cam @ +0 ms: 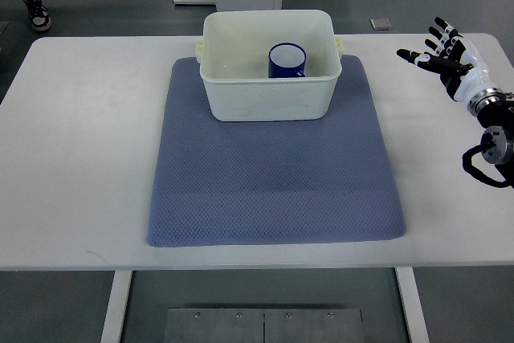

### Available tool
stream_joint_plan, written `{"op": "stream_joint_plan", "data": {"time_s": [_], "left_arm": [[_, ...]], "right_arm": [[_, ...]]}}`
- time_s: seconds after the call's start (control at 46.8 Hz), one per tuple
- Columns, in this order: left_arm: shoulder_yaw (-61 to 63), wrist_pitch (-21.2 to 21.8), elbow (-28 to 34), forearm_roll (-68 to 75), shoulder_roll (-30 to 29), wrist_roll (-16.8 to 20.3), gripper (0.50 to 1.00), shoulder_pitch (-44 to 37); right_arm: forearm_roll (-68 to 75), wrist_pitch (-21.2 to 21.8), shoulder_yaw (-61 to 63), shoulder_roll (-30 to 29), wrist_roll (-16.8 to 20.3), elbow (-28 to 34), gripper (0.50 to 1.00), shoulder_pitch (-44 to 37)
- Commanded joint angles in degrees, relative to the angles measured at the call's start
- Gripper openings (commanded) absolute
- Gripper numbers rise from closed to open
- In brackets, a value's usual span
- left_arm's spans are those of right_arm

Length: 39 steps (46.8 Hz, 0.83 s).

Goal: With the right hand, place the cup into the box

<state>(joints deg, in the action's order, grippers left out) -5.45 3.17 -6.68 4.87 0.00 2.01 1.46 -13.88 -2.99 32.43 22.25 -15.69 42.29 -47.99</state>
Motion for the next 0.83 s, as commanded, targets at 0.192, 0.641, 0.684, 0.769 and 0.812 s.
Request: {"op": "stream_joint_plan", "data": {"time_s": [0.192,0.641,0.684,0.769,0.812], "left_arm": [[0.0,0.0,0.0,0.0,0.0,0.0,1.000,-0.1],[0.0,0.0,0.0,0.0,0.0,0.0,1.000,-0.1],[0.0,0.0,0.0,0.0,0.0,0.0,1.000,0.0],[0.0,0.0,0.0,0.0,0.0,0.0,1.000,0.0],[0.0,0.0,0.0,0.0,0.0,0.0,1.000,0.0]], "right_arm": [[0.0,0.0,0.2,-0.1,0.0,4.0,1.000,4.7],[0.0,-0.1,3.8,-3.3,-0.2,7.2,1.000,8.6],[0.0,-0.1,4.7,-3.5,-0.2,7.2,1.000,9.0],[0.0,-0.2,6.3,-4.1,-0.2,7.2,1.000,9.8],[0.0,-0.2,6.6,-4.2,-0.2,7.2,1.000,9.9]]}}
